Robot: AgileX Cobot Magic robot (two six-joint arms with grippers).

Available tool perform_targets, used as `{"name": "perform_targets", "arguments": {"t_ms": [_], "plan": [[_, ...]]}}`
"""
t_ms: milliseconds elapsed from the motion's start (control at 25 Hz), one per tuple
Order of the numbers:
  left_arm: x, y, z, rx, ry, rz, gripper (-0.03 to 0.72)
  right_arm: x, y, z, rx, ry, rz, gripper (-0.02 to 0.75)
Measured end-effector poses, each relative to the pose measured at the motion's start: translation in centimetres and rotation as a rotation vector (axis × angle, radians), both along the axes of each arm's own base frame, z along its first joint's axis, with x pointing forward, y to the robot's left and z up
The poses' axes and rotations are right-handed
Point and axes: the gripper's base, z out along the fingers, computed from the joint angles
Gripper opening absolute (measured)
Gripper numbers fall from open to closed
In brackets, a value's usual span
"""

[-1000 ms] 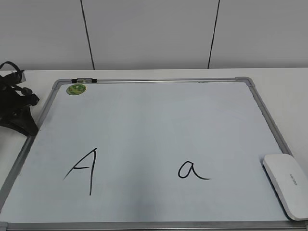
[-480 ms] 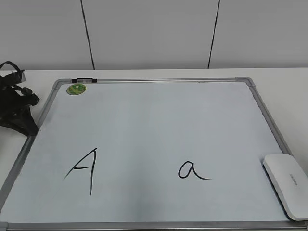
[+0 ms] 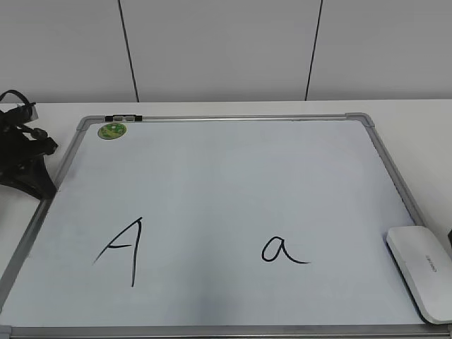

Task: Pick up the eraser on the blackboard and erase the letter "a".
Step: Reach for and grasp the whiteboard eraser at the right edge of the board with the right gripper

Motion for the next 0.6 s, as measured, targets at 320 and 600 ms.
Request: {"name": "perform_targets", "arguments": {"t_ms": [320, 600], "plan": [[0.0, 0.0, 0.0, 0.000, -0.001, -0.001, 0.051, 3.6, 0.8, -4.6, -0.076, 0.119, 0.028, 0.588], [0.0, 0.0, 0.0, 0.000, -0.001, -0.001, 0.051, 5.4, 1.0, -7.8, -0.071, 0.176, 0.020, 0.589]]}}
